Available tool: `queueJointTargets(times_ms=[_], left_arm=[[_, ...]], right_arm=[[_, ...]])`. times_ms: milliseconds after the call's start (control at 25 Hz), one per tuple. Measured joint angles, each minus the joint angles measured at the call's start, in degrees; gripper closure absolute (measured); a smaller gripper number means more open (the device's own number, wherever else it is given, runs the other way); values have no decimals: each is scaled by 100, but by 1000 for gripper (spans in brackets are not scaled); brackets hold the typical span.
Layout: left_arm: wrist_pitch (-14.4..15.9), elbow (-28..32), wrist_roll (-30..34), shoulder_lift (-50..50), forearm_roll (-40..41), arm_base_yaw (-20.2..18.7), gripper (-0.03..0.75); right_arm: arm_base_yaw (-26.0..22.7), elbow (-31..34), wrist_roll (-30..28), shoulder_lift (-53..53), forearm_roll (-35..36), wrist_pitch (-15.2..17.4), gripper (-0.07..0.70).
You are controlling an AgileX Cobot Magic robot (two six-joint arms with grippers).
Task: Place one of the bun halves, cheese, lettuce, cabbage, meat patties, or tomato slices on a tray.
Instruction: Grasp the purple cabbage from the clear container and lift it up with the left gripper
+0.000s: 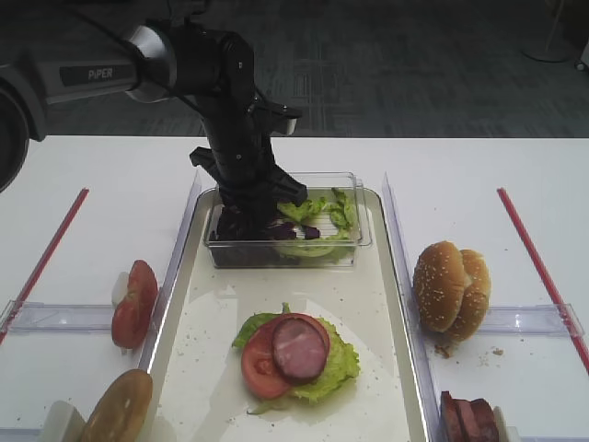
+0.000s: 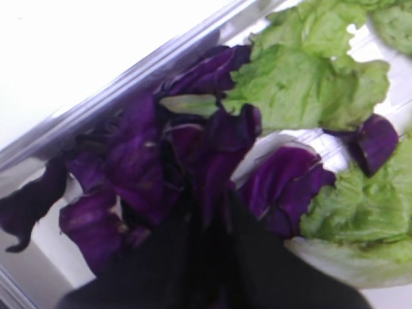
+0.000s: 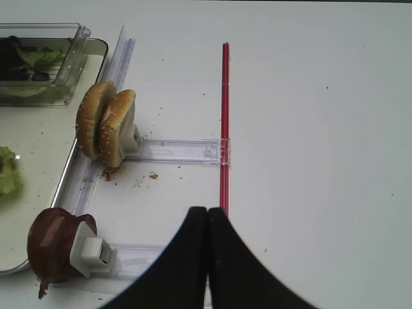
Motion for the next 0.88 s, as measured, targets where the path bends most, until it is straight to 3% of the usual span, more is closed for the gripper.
queueJointTargets(times_ms=[360,720,880], left_arm=[[96,-39,0,0,0,0,674],[714,-609,0,11,0,0,678],[799,-855,0,11,0,0,679]], right_arm=[[0,0,0,0,0,0,267],[0,0,0,0,0,0,267],[0,0,0,0,0,0,267]])
